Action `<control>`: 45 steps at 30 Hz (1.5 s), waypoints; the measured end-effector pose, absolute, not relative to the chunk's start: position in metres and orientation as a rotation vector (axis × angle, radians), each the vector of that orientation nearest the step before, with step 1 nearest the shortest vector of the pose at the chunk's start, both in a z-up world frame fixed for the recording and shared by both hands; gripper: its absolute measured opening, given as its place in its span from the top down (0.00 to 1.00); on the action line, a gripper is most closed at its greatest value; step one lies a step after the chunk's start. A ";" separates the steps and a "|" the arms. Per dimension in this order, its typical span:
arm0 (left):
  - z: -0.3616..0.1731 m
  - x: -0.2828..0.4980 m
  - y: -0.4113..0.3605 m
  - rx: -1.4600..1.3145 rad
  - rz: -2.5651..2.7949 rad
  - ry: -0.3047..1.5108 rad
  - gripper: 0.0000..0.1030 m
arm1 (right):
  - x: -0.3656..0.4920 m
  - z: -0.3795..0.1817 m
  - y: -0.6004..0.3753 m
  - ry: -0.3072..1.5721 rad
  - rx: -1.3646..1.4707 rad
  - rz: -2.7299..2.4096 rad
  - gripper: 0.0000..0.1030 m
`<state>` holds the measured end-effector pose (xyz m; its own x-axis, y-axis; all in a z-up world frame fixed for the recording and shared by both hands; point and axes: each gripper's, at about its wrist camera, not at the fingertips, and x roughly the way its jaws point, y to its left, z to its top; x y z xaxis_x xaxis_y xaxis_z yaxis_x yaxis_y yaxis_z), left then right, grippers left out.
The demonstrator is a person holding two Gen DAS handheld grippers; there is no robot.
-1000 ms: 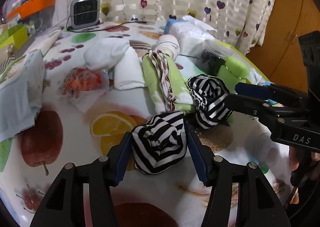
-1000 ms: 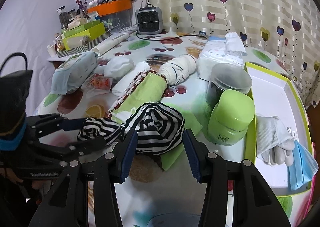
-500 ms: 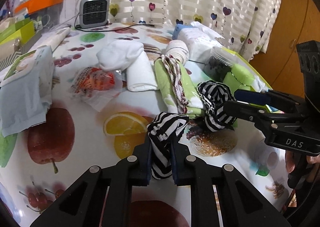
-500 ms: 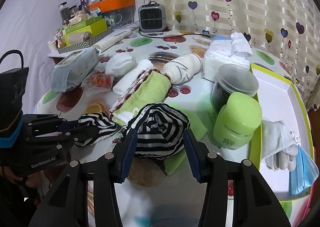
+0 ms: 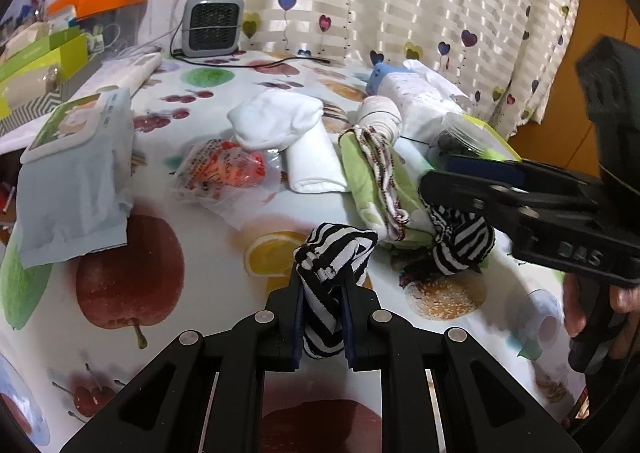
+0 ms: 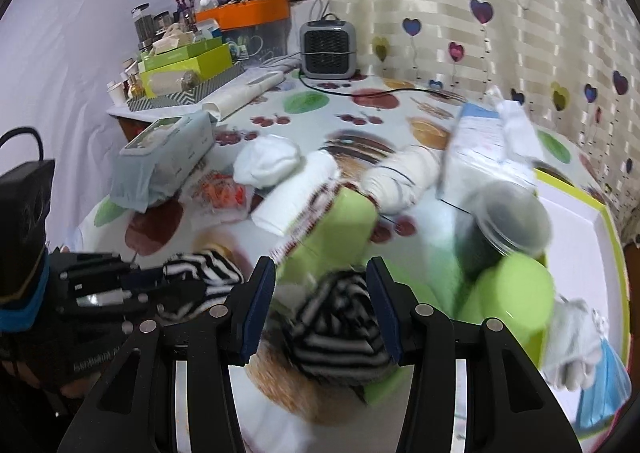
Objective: Organize soft objects
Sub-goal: 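Grasp the green rolled towel with the right tool while the left tool holds the sock, then carry the green towel and striped sock with both tools to the white box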
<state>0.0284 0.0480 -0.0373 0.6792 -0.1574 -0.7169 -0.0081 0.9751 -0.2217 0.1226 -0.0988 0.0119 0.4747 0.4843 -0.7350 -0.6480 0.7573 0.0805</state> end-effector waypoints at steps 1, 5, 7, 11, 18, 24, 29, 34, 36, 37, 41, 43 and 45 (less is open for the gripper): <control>-0.038 0.028 0.049 -0.217 -0.082 0.823 0.86 | 0.126 0.009 -0.095 0.831 -0.221 0.705 0.53; -0.039 0.029 0.054 -0.226 -0.073 0.827 0.86 | 0.144 -0.003 -0.079 0.887 -0.228 0.696 0.53; -0.040 0.030 0.056 -0.229 -0.070 0.830 0.86 | 0.154 -0.010 -0.072 0.931 -0.232 0.694 0.52; -0.043 0.033 0.059 -0.244 -0.076 0.842 0.86 | 0.158 -0.018 -0.059 0.964 -0.276 0.685 0.43; -0.043 0.032 0.059 -0.246 -0.078 0.841 0.86 | 0.163 -0.022 -0.052 0.986 -0.300 0.641 0.44; -0.042 0.029 0.060 -0.247 -0.068 0.838 0.86 | 0.154 -0.007 -0.056 0.929 -0.285 0.685 0.76; -0.033 0.023 0.062 -0.248 -0.053 0.814 0.86 | 0.142 0.008 -0.059 0.885 -0.226 0.750 0.83; -0.020 0.013 0.062 -0.247 -0.036 0.778 0.86 | 0.124 0.030 -0.064 0.809 -0.186 0.804 0.83; -0.014 0.009 0.062 -0.248 -0.031 0.761 0.86 | 0.118 0.038 -0.067 0.792 -0.161 0.826 0.83; -0.011 0.006 0.062 -0.247 -0.028 0.752 0.86 | 0.114 0.043 -0.069 0.778 -0.149 0.837 0.83; 0.002 -0.001 0.061 -0.247 -0.021 0.721 0.86 | 0.100 0.059 -0.077 0.723 -0.106 0.877 0.83; 0.008 -0.005 0.060 -0.248 -0.020 0.707 0.86 | 0.097 0.066 -0.084 0.708 -0.061 0.901 0.83; 0.014 -0.010 0.058 -0.245 -0.021 0.690 0.86 | 0.094 0.072 -0.091 0.693 -0.018 0.912 0.83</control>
